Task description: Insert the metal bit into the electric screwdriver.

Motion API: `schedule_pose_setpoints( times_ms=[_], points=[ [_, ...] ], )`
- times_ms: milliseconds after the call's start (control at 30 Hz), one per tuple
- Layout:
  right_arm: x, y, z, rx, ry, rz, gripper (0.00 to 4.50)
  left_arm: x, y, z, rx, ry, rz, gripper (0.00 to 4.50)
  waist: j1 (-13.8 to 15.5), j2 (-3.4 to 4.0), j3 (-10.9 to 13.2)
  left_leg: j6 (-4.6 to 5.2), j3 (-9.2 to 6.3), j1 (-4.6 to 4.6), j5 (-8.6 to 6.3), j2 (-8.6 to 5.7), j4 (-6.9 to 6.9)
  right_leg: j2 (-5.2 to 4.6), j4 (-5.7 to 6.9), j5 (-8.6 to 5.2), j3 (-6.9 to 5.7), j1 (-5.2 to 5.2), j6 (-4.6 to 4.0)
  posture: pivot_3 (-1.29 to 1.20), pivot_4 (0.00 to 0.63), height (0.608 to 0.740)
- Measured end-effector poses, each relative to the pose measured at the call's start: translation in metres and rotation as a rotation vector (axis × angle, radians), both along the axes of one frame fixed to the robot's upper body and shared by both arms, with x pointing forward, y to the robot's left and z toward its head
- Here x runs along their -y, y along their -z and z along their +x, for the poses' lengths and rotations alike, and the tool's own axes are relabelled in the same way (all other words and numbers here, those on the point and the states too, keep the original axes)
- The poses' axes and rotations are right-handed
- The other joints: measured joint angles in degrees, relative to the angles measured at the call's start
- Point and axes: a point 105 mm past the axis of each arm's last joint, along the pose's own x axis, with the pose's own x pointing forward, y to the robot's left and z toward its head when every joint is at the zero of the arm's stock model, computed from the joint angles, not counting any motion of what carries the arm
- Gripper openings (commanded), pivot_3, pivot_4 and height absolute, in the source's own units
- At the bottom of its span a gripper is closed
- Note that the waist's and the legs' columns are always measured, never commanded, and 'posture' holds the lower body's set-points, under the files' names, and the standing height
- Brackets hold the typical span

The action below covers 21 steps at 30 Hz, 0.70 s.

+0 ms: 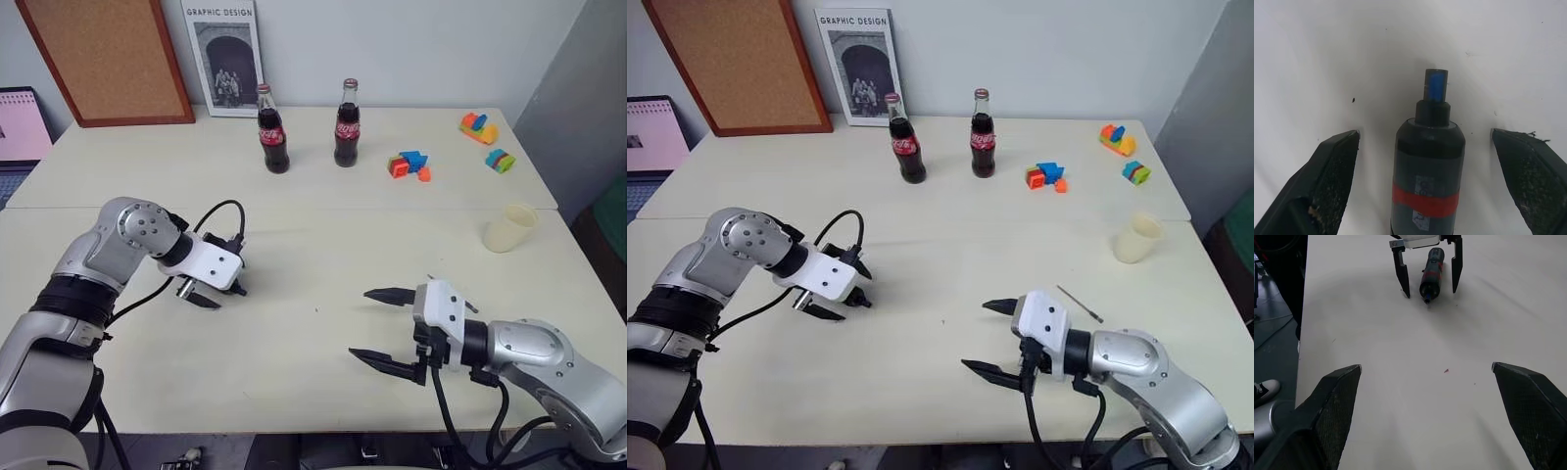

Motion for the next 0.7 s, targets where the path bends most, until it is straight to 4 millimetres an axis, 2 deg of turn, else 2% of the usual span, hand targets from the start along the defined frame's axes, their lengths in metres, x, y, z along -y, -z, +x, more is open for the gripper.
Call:
schedule_pose_setpoints(
  times_ms=[167,400,667,700],
  points=[
    [-0.001,-0.003,0.003,0.011,0.001,-0.007,4.49,0.001,0.001,0.001,-0.003,-0.013,-0.006,4.5,0.0,0.0,0.0,0.0,0.0,0.01,0.0,0.0,0.01,0.0,0.0,0.0,0.0,0.01,0.0,0.0,0.15,0.74],
    [-0.001,-0.003,0.003,0.009,0.001,-0.007,4.5,0.0,0.004,-0.001,-0.006,-0.012,-0.005,3.38,0.1,0.03,-0.1,0.01,-0.01,0.11,0.01,0.0,0.01,-0.02,0.06,0.01,0.0,0.09,0.01,0.0,0.15,0.74],
    [0.0,-0.003,0.002,0.007,-0.003,-0.01,4.5,0.003,0.01,-0.001,0.03,0.039,0.007,1.71,0.1,0.25,-0.3,0.03,0.02,0.37,0.02,-0.02,0.06,-0.03,0.08,0.11,0.07,0.36,0.11,0.0,0.15,0.74],
    [0.0,-0.003,0.002,0.007,-0.003,-0.011,4.5,0.002,0.011,-0.001,0.032,0.045,0.012,1.67,0.1,0.25,-0.3,0.03,0.03,0.46,0.02,-0.02,0.06,-0.03,0.07,0.1,0.07,0.45,0.11,0.0,0.15,0.74]
  ],
)
